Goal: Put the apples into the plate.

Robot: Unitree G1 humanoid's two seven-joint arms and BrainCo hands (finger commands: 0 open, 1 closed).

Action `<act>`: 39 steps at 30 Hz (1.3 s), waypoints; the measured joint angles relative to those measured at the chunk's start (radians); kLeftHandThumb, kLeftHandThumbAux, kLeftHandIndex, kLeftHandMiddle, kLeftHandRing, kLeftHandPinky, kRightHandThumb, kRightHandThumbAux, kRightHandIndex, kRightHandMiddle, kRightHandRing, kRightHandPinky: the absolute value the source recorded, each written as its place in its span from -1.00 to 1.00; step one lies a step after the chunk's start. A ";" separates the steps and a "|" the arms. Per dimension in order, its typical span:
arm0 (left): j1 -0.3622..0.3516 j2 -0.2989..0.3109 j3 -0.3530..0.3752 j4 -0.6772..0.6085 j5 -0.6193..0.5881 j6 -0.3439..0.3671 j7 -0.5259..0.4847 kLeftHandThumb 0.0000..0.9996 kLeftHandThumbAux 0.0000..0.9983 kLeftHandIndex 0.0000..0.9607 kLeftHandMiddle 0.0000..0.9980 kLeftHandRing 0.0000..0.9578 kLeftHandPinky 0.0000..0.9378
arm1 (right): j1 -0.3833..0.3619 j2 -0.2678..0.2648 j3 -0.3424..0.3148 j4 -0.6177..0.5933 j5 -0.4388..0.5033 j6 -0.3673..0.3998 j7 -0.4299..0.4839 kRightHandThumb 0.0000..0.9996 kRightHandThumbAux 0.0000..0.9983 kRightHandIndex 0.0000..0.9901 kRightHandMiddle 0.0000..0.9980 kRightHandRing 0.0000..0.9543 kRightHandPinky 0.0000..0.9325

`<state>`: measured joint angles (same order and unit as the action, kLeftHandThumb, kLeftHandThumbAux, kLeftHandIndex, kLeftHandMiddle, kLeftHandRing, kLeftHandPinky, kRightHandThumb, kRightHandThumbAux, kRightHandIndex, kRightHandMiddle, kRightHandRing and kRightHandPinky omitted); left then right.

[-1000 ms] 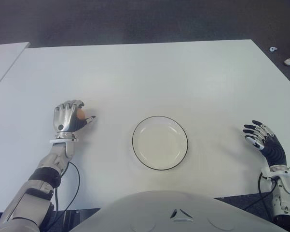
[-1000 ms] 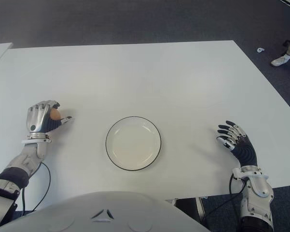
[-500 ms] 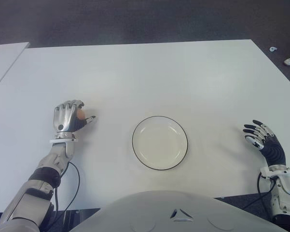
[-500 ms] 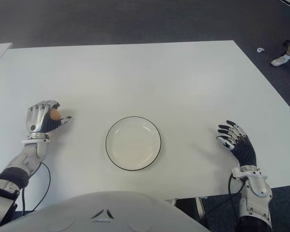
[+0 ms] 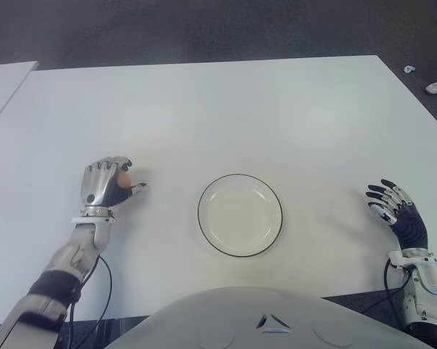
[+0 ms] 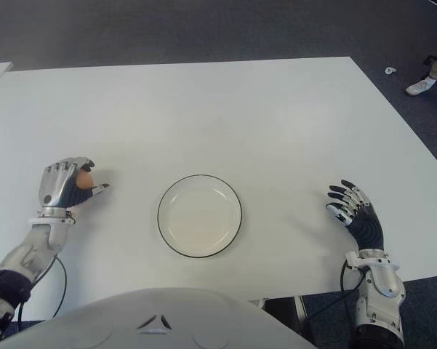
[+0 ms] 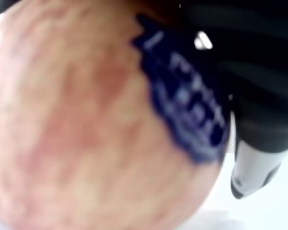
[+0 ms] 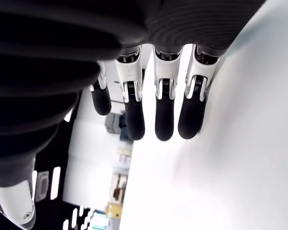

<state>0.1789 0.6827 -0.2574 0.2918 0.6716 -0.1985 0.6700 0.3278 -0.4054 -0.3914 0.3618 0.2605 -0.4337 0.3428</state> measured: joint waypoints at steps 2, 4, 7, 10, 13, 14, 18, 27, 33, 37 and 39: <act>0.048 0.012 0.015 -0.089 -0.007 0.012 -0.053 0.50 0.39 -0.08 0.71 0.69 0.28 | -0.003 0.008 0.005 0.004 -0.002 -0.011 -0.010 -0.20 0.24 -0.71 -0.48 -0.48 -0.39; 0.091 0.028 0.032 -0.181 -0.009 0.033 -0.115 0.50 0.39 -0.08 0.72 0.71 0.37 | -0.006 0.016 0.013 0.010 -0.004 -0.019 -0.020 -0.20 0.25 -0.71 -0.48 -0.48 -0.37; 0.152 0.044 0.053 -0.317 -0.008 0.064 -0.223 0.50 0.39 -0.08 0.73 0.73 0.48 | -0.016 0.033 0.028 0.019 -0.009 -0.030 -0.035 -0.19 0.27 -0.71 -0.47 -0.46 -0.33; 0.195 0.061 0.079 -0.435 -0.002 0.094 -0.344 0.50 0.39 -0.08 0.74 0.74 0.50 | -0.024 0.052 0.047 0.020 -0.019 -0.033 -0.054 -0.19 0.30 -0.72 -0.46 -0.44 -0.32; 0.206 0.078 0.119 -0.539 0.002 0.120 -0.444 0.50 0.39 -0.08 0.74 0.74 0.46 | -0.032 0.066 0.064 0.020 -0.024 -0.036 -0.069 -0.20 0.33 -0.72 -0.46 -0.42 -0.31; 0.204 0.082 0.137 -0.571 0.007 0.131 -0.474 0.50 0.39 -0.08 0.74 0.74 0.46 | -0.037 0.073 0.068 0.022 -0.024 -0.037 -0.075 -0.20 0.34 -0.72 -0.46 -0.42 -0.31; 0.174 0.084 0.174 -0.666 0.029 0.171 -0.567 0.51 0.39 -0.08 0.73 0.75 0.57 | -0.061 0.091 0.082 0.042 -0.031 -0.056 -0.093 -0.21 0.36 -0.72 -0.44 -0.40 -0.29; 0.085 0.037 0.165 -0.769 0.050 0.184 -0.706 0.51 0.39 -0.08 0.74 0.74 0.33 | -0.122 0.086 0.103 0.126 -0.060 -0.136 -0.092 -0.22 0.39 -0.66 -0.43 -0.39 -0.29; 0.069 0.031 0.170 -0.774 0.041 0.156 -0.752 0.51 0.39 -0.08 0.73 0.70 -0.01 | -0.143 0.086 0.116 0.152 -0.079 -0.156 -0.092 -0.31 0.36 -0.67 -0.42 -0.37 -0.25; 0.026 0.026 0.162 -0.787 0.055 0.135 -0.778 0.50 0.39 -0.07 0.72 0.71 0.35 | -0.153 0.086 0.125 0.165 -0.092 -0.164 -0.098 -0.34 0.35 -0.68 -0.40 -0.36 -0.24; -0.007 0.025 0.158 -0.788 0.063 0.117 -0.781 0.50 0.39 -0.07 0.71 0.73 0.52 | -0.162 0.086 0.130 0.176 -0.098 -0.172 -0.100 -0.35 0.35 -0.67 -0.40 -0.36 -0.26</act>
<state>0.1722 0.7082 -0.0990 -0.4963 0.7347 -0.0815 -0.1109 0.1656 -0.3193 -0.2618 0.5382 0.1624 -0.6055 0.2426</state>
